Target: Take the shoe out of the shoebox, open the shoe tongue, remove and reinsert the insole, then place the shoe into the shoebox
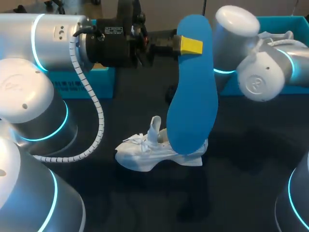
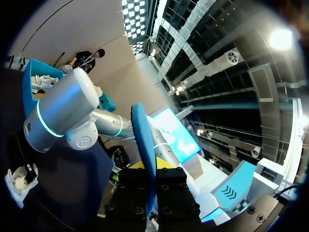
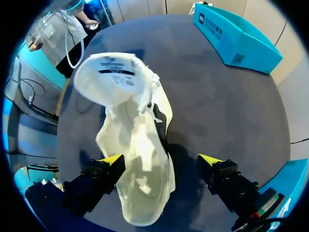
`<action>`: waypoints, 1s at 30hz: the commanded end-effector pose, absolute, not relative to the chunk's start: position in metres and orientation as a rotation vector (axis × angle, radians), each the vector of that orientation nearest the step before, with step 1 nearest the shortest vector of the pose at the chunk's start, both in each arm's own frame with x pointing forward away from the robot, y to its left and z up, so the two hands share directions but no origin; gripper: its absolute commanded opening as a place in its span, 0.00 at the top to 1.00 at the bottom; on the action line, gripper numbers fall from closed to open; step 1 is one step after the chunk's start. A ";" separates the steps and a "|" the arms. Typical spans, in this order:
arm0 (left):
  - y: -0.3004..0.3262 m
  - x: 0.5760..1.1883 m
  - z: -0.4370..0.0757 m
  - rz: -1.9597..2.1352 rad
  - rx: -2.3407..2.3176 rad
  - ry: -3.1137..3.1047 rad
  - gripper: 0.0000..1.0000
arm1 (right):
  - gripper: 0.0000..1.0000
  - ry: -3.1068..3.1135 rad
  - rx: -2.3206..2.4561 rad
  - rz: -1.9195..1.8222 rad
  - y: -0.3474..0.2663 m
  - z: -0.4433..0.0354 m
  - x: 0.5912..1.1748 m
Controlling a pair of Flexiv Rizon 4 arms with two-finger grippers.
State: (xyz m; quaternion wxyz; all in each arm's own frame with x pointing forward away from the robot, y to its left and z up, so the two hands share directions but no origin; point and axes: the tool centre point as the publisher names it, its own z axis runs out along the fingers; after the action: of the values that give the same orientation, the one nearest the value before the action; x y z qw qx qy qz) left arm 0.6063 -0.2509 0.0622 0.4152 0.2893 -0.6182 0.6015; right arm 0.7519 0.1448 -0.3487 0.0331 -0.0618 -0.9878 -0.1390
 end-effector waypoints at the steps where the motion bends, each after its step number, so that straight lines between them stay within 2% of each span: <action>1: -0.252 0.605 0.061 1.512 0.728 -1.553 1.00 | 0.00 -3.033 -0.203 -0.350 0.161 -0.376 0.759; 7: -0.252 0.605 0.061 1.512 0.728 -1.553 1.00 | 0.00 -3.020 -0.201 -0.327 0.161 -0.387 0.758; 8: -0.252 0.605 0.061 1.512 0.728 -1.553 1.00 | 0.10 -3.015 -0.199 -0.323 0.161 -0.388 0.758; 9: -0.252 0.605 0.061 1.512 0.728 -1.553 1.00 | 0.27 -3.013 -0.196 -0.322 0.161 -0.390 0.758; 10: -0.252 0.605 0.061 1.512 0.728 -1.553 1.00 | 0.51 -3.011 -0.195 -0.320 0.161 -0.391 0.757; 11: -0.252 0.605 0.061 1.512 0.728 -1.553 1.00 | 0.58 -3.007 -0.192 -0.316 0.162 -0.392 0.758; 12: -0.252 0.605 0.061 1.512 0.728 -1.553 1.00 | 0.70 -2.999 -0.192 -0.313 0.162 -0.395 0.758; 13: -0.252 0.605 0.061 1.512 0.728 -1.553 1.00 | 0.87 -2.997 -0.195 -0.313 0.162 -0.395 0.758; 14: -0.252 0.605 0.061 1.512 0.728 -1.553 1.00 | 1.00 -2.996 -0.196 -0.314 0.162 -0.395 0.758; 30: -0.252 0.605 0.061 1.512 0.728 -1.553 1.00 | 1.00 -2.934 -0.268 -0.229 0.156 -0.382 0.746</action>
State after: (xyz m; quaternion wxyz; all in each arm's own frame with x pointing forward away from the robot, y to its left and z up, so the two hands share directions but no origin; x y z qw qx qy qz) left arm 0.6063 -0.2509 0.0622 0.4152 0.2893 -0.6182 0.6015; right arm 0.7467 0.1556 -0.3840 0.0912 -0.0859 -0.9891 -0.0772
